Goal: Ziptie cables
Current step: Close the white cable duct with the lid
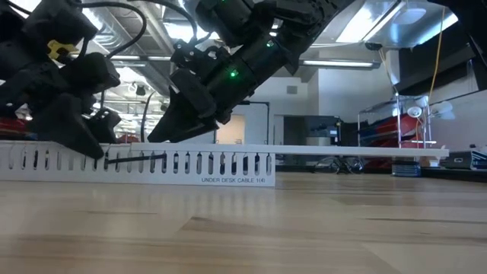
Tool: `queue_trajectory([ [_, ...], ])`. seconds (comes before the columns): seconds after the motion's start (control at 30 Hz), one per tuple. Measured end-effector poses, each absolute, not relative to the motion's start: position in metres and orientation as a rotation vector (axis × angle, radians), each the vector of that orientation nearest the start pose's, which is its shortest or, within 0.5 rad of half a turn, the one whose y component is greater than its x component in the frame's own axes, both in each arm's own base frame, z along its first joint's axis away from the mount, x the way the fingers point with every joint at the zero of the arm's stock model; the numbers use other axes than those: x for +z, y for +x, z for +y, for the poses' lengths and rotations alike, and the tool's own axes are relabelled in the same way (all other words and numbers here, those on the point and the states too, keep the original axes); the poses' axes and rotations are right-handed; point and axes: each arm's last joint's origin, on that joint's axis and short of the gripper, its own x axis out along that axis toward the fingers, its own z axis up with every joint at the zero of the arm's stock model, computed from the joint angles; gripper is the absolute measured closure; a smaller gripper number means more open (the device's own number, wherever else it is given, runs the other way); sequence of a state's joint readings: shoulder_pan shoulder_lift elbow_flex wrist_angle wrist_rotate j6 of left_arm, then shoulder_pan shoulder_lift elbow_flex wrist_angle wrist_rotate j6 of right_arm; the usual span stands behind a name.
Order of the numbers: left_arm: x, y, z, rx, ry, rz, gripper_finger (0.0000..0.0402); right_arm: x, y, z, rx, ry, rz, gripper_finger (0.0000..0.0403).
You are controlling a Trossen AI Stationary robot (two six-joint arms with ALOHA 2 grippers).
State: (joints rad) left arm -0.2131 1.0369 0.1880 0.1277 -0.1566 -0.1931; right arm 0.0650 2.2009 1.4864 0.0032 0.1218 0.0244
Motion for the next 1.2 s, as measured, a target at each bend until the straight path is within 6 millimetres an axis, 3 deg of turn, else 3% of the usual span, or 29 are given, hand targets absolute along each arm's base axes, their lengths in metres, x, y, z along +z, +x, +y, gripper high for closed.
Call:
queue_trajectory([
  [0.27,0.123,0.162,-0.030,0.021,-0.062,0.711,0.0166,0.144,0.473,0.029,-0.034,-0.011,0.667,0.0068],
  [0.43,0.123,0.162,-0.030,0.031,-0.078,0.711,0.0166,0.176,0.466,0.030,0.039,0.018,0.643,0.0068],
  [0.53,0.123,0.162,-0.030,0.034,-0.084,0.711,0.0167,0.193,0.454,0.031,0.066,0.026,0.713,0.0068],
  [0.67,0.122,0.162,-0.030,0.035,-0.085,0.712,0.0167,0.182,0.438,0.030,0.071,0.024,0.902,0.0068],
  [0.87,0.122,0.162,-0.030,0.036,-0.086,0.712,0.0167,0.148,0.425,0.025,0.065,0.034,0.931,0.0068],
  [1.07,0.122,0.162,-0.030,0.038,-0.088,0.713,0.0167,0.140,0.422,0.023,0.067,0.047,0.891,0.0071],
  [1.2,0.122,0.162,-0.030,0.038,-0.087,0.713,0.0167,0.145,0.427,0.025,0.138,0.073,0.835,0.0101],
])
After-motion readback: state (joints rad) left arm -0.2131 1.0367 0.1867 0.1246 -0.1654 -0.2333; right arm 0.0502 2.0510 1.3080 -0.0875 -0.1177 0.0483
